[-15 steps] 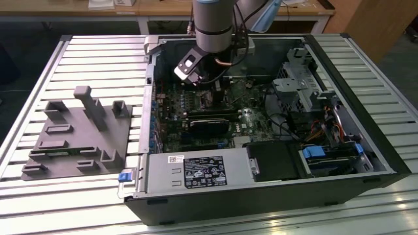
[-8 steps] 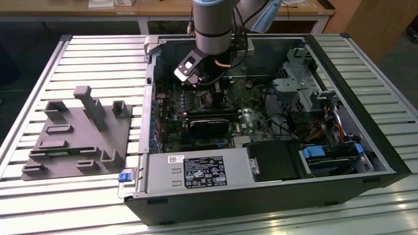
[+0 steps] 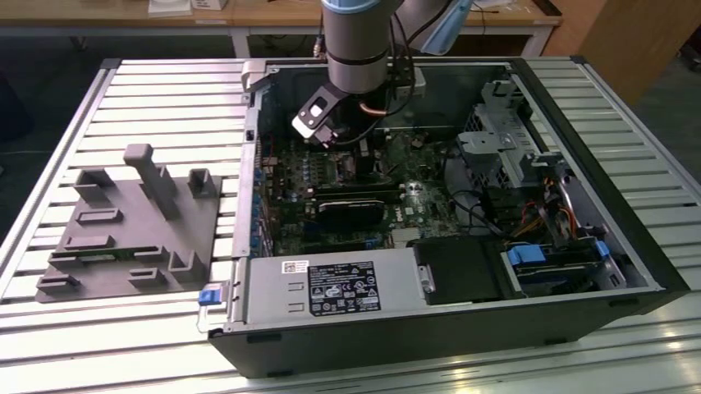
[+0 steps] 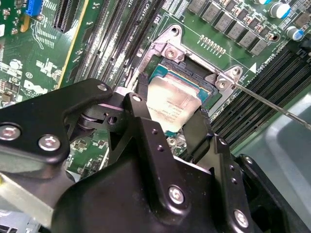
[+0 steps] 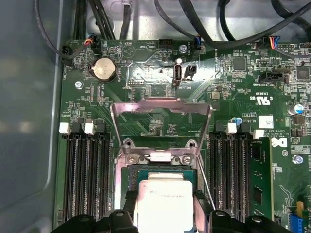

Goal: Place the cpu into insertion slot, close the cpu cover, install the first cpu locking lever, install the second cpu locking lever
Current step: 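Place the cpu into insertion slot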

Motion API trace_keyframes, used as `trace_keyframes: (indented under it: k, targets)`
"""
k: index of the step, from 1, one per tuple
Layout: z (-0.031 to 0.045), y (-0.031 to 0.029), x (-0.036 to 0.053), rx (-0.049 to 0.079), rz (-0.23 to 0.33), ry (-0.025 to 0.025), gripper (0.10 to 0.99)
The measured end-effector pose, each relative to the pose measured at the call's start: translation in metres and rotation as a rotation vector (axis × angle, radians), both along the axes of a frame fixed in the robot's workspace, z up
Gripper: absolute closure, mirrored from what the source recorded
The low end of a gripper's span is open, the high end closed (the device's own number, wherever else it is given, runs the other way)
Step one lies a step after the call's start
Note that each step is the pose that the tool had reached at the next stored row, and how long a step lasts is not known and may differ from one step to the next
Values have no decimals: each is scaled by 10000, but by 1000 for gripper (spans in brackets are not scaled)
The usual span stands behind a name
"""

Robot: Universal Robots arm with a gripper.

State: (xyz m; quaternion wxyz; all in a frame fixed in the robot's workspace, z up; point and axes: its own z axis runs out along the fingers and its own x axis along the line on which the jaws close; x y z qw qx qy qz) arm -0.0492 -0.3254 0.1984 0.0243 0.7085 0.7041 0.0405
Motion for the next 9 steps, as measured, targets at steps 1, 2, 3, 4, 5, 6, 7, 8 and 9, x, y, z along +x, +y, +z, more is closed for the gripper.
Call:
trace_keyframes:
  k: [1,2,3,4,5,6,7,8,9]
  targets:
    - [-3,1,0,29,-1,-1,549]
    - [-6,2,-1,68,-1,-1,549]
    - [-8,2,-1,108,-1,-1,549]
    - [-11,3,-1,146,-2,-1,549]
    - [-13,4,-1,163,-2,-2,549]
    - [-15,4,-1,167,-2,-2,549]
    - [-20,4,-1,171,-2,-3,549]
    - [-24,4,-1,168,-2,-1,549]
    - [-30,5,-1,169,0,-2,549]
